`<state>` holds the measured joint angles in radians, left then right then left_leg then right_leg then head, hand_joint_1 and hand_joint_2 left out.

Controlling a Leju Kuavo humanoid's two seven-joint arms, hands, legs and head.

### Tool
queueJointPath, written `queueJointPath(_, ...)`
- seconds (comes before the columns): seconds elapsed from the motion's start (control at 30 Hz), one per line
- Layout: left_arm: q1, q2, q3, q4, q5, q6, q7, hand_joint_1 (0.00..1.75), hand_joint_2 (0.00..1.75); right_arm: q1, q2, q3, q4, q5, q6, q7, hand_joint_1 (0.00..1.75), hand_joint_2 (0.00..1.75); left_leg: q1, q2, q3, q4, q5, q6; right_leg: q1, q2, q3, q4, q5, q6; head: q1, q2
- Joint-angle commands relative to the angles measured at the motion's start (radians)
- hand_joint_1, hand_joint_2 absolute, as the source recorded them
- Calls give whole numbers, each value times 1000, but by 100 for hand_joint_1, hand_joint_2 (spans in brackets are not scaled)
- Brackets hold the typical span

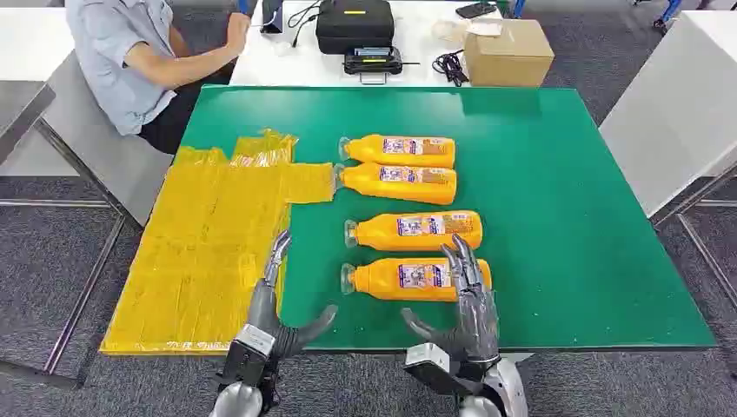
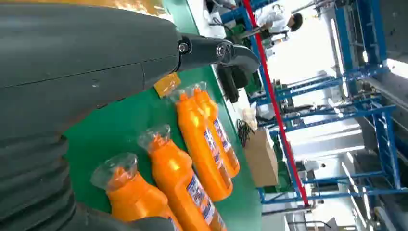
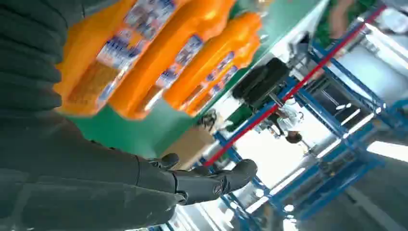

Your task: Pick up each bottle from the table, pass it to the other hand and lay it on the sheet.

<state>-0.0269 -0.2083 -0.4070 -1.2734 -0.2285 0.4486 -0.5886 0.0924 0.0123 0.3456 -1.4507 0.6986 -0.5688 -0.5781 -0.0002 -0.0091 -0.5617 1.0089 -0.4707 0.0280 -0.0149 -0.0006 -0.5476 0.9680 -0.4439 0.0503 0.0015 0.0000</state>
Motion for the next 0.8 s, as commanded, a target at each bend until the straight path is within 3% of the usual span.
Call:
queueJointPath(0.03, -45, -17, -26, 93, -4, 0, -16, 0, 175, -45, -160, 2, 19, 89, 66, 71, 0, 175, 0, -1, 1, 0, 0, -1, 0, -1, 2, -1, 0, -1, 0, 0)
queueJointPath(0.8, -49, -16, -128, 61, -3, -37, -17, 0, 175, -286, -239, 101, 297, 179, 334, 194, 0, 175, -1, 2, 1, 0, 0, -1, -1, 2, 1, -1, 1, 0, 0, 0)
